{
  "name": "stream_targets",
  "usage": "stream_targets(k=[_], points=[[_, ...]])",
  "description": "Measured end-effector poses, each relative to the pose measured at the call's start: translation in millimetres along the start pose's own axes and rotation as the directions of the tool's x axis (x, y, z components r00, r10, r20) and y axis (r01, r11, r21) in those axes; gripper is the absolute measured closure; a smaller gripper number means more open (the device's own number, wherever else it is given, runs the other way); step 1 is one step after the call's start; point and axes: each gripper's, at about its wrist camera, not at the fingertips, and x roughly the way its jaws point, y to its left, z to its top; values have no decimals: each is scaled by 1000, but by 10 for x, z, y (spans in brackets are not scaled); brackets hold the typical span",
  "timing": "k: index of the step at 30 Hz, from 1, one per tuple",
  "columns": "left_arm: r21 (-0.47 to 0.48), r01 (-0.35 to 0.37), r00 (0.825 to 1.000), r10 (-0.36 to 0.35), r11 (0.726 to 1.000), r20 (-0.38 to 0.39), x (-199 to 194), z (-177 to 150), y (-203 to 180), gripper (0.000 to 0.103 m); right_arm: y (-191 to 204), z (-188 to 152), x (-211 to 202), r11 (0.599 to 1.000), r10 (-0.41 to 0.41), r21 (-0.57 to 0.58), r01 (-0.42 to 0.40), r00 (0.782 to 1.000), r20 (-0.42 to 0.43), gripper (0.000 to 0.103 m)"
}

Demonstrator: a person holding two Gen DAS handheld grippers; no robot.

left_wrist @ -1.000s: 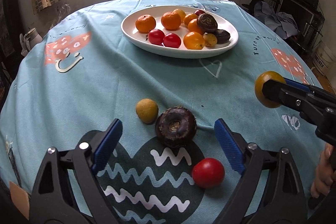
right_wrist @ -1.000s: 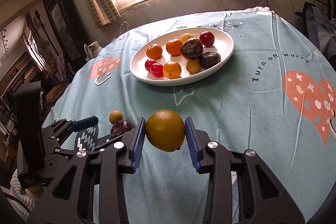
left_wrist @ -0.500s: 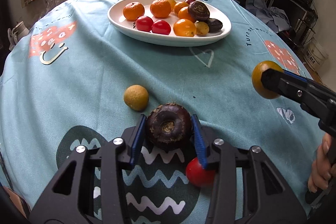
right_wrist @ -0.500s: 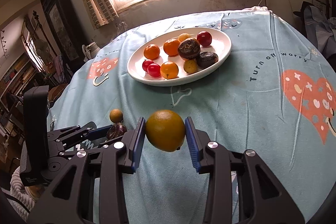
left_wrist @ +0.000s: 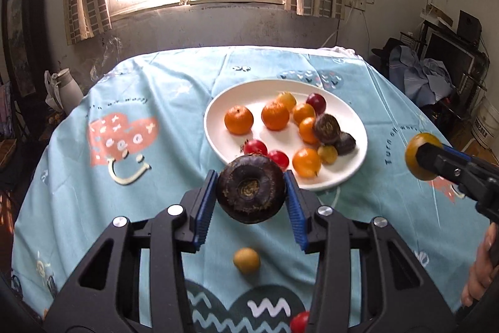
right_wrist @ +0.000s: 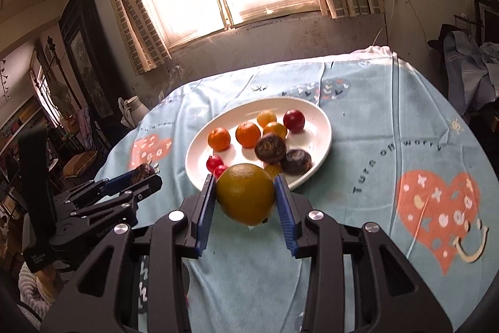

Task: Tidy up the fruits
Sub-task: 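Place the passion fruit and yellow orange on the plate, opening both tools, then grasp the last red tomato with the right tool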

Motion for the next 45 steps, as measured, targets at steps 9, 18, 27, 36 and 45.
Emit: stream_targets(k=[9,18,27,36,45], points=[[-28,-28,998,26,999,-62,876,236,-34,60,13,277,978,999,17,32,-14,997,-80,64],[15,-44,997,44,999,-58,1174,156,-30,55,30,314,1400,999,-35,-41,32,995,-92,64],[42,-74,997,74,996,3,1004,137,-84,41,71,364,1095,997,-47,-66,49,999,23,36],[26,-95,994,93,995,63,588,72,-27,37,224,188,674,993,-45,-108,50,998,45,36],[-10,-127,985,127,992,116,84,-161,162,30,478,-468,170,981,41,-188,-38,999,9,36]])
